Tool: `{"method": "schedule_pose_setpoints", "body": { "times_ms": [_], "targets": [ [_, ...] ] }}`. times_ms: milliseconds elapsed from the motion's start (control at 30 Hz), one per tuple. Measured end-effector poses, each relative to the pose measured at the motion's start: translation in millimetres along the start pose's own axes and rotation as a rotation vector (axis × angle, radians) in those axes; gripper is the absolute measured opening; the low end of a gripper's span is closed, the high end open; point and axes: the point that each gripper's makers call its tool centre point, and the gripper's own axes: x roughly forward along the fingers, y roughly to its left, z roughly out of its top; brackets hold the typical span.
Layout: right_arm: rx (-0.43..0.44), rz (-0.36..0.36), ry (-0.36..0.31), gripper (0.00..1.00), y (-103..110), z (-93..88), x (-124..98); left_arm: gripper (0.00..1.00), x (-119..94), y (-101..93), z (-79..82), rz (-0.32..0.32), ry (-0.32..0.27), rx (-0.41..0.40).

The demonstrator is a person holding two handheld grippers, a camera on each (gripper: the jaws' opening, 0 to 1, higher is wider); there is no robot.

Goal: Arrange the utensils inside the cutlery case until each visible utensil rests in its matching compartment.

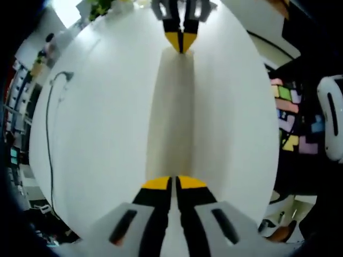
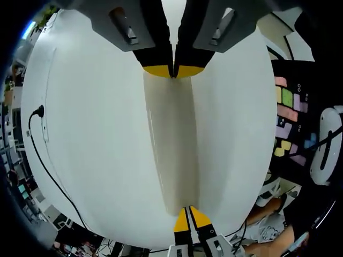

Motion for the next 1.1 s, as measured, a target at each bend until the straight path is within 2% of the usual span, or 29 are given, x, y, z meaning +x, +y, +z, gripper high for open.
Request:
{"method": "schedule_pose_setpoints", "body": {
  "times_ms": [167, 400, 500, 533, 600, 633, 867, 933, 967, 1000, 1100],
  "targets": [
    [-0.007, -0.013, 0.016, 0.00, 2.2, 0.4, 1.3, 0.01, 0.6, 2.5, 0.4, 0.010, 0.011, -0.009],
    [-0.045, -0.005, 0.026, 0.00, 4.2, 1.1, 2.4, 0.01, 1.5, 1.6, -0.9, -0.001, -0.004, -0.031],
    [-0.045, -0.009, 0.020, 0.00, 4.2, 1.8, 2.6, 0.01, 2.1, 0.4, -0.4, 0.006, 0.001, -0.010],
    [-0.046, -0.009, 0.015, 0.00, 4.5, 1.9, 2.7, 0.01, 2.2, 1.1, -0.5, 0.012, 0.011, -0.021],
    [-0.042, -0.015, 0.008, 0.00, 4.8, 2.0, 2.6, 0.01, 2.3, 2.1, -1.2, 0.017, 0.047, -0.104],
    [-0.042, -0.021, 0.005, 0.00, 5.3, 2.2, 2.5, 0.01, 3.2, 2.1, 0.1, 0.013, 0.046, -0.079],
    [-0.071, -0.056, 0.014, 0.00, 5.0, 4.0, 2.5, 0.01, 3.7, 2.1, -1.1, 0.019, 0.096, -0.103],
    [-0.034, -0.032, 0.039, 0.00, 4.3, 4.1, 2.7, 0.01, 3.9, 2.7, -1.6, 0.013, 0.114, -0.111],
    [0.034, -0.030, 0.051, 0.00, 4.7, 4.2, 3.0, 0.01, 3.9, 2.9, -1.8, 0.009, 0.123, -0.120],
    [-0.005, -0.033, 0.048, 0.00, 3.6, 5.6, 3.4, 0.01, 4.0, 3.1, -2.1, 0.004, 0.130, -0.124],
    [-0.014, -0.062, 0.050, 0.00, 6.2, 5.4, 2.5, 0.00, 3.2, 1.4, -3.8, 0.009, 0.139, -0.104]
  ]
}}
